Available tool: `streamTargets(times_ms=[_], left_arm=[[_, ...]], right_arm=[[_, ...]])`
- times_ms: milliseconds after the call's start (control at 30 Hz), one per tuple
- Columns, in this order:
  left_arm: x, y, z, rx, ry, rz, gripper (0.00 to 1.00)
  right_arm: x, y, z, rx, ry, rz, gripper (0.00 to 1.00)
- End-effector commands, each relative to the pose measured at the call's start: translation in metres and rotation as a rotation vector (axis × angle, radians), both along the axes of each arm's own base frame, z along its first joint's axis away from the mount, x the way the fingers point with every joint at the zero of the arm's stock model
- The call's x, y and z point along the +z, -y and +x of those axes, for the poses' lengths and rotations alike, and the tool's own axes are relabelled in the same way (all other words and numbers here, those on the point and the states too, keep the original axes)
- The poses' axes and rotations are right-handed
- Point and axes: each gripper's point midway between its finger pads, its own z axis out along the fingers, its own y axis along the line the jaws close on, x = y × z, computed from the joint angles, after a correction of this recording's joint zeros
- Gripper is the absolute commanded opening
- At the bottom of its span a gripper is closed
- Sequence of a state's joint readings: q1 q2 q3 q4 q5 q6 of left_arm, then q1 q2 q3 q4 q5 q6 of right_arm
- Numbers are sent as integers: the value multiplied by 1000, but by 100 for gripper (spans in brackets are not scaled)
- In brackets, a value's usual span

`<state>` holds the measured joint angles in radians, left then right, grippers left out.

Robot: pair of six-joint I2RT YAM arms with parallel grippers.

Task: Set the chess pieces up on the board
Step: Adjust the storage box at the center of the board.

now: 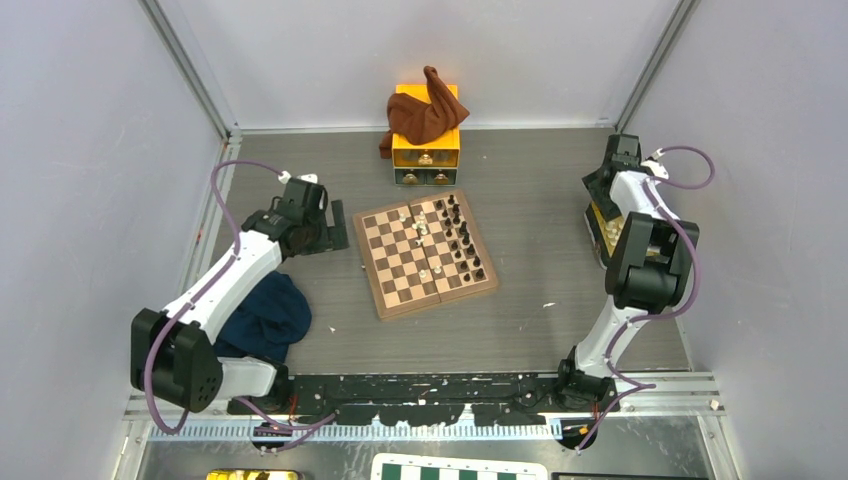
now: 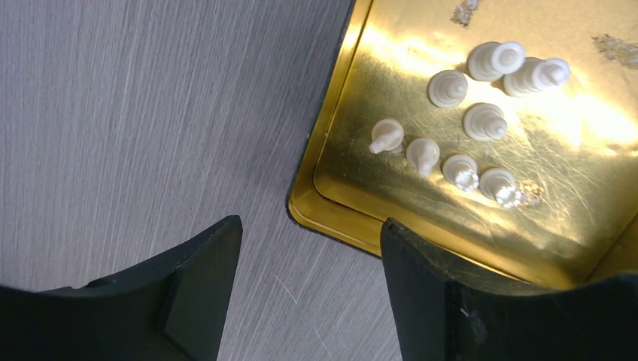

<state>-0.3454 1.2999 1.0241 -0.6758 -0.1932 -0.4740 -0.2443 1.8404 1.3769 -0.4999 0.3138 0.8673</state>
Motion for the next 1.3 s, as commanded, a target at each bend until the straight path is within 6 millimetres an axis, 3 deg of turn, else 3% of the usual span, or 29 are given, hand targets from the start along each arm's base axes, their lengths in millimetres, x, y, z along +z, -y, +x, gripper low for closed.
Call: streamTargets(times_ms=[0, 233, 633, 800, 1267], left_arm=[[11, 2, 14, 14, 55, -1, 100], [6, -2, 17, 20, 39, 35, 100], [-1, -7, 14, 32, 3, 65, 100], [-5, -8, 8, 39, -19, 63, 99], [-24, -3, -21, 53, -85, -10, 98]], right_arm=[[17, 6, 27, 7, 75, -13, 72], [-1, 7, 43, 30, 51, 2, 63], [-13, -12, 73, 151, 11, 7, 22], [-11, -38, 91, 238, 1, -2, 21], [-12, -153, 132, 401, 17, -16, 21]])
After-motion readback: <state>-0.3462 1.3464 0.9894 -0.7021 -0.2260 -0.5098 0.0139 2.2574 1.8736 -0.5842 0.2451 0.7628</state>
